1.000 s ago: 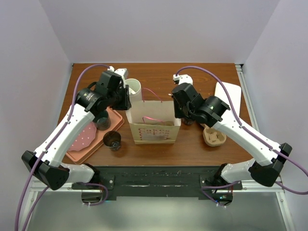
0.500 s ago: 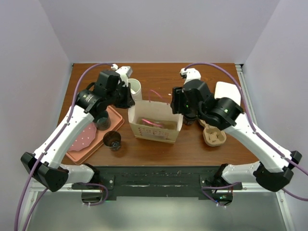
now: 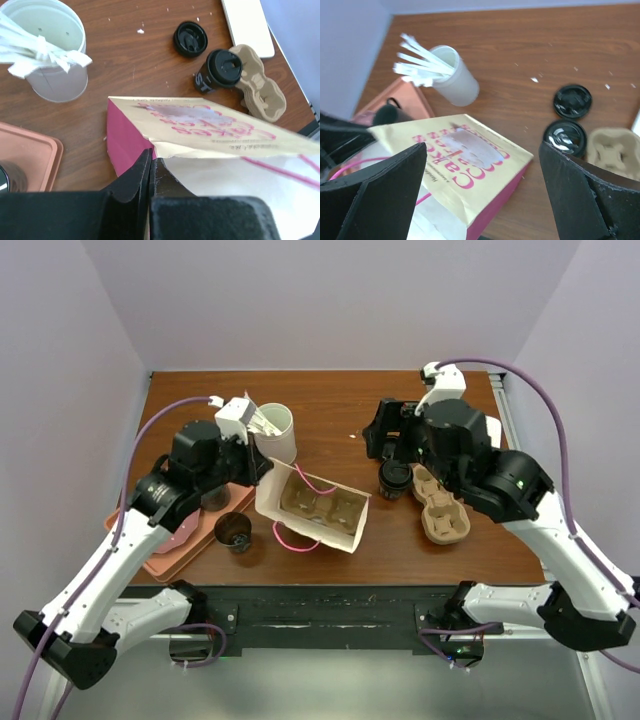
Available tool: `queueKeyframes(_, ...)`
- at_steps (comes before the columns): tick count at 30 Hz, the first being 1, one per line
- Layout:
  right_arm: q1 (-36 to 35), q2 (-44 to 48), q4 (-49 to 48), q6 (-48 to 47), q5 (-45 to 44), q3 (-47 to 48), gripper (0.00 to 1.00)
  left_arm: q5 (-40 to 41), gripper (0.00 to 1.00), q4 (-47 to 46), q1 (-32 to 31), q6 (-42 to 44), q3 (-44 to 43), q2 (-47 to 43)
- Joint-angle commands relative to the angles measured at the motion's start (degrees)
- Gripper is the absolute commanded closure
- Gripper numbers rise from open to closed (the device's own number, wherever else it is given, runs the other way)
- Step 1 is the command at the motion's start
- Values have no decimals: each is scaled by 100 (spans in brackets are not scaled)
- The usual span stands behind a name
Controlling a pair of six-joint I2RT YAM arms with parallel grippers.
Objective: Pack the takeout coffee
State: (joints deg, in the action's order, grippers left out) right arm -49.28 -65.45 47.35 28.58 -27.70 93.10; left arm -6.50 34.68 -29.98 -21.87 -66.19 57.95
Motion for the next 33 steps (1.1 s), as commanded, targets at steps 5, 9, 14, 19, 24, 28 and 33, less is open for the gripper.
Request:
queueKeyframes(5, 59, -408, 1153, 622, -675, 26, 14, -211, 100, -365, -122, 86, 502, -495)
queueKeyframes(9, 50, -109, 1215, 1026, -965, -432, 22, -325, 100, -469, -158, 42, 703, -775)
queueKeyframes(14, 76, 156, 1020, 1193, -999, -1136, 25, -317, 100, -664, -158, 323, 775, -1093)
queueKeyframes(19, 698, -475, 1250, 887, -729, -961, 26, -369, 100, -646, -158, 341, 704, -1181)
queueKeyframes(24, 1657, -898, 802, 131, 317, -1171, 23, -439, 100, -559, -149, 315, 783, -1234)
queueKeyframes(28, 1965, -1329, 706, -221, 852, -1101, 20, -387, 100, -506, -158, 323, 775, -1252)
queueKeyframes(33, 2396, -1900, 565, -607, 1434, -1075, 17, -387, 100, -409, -158, 332, 705, -1190)
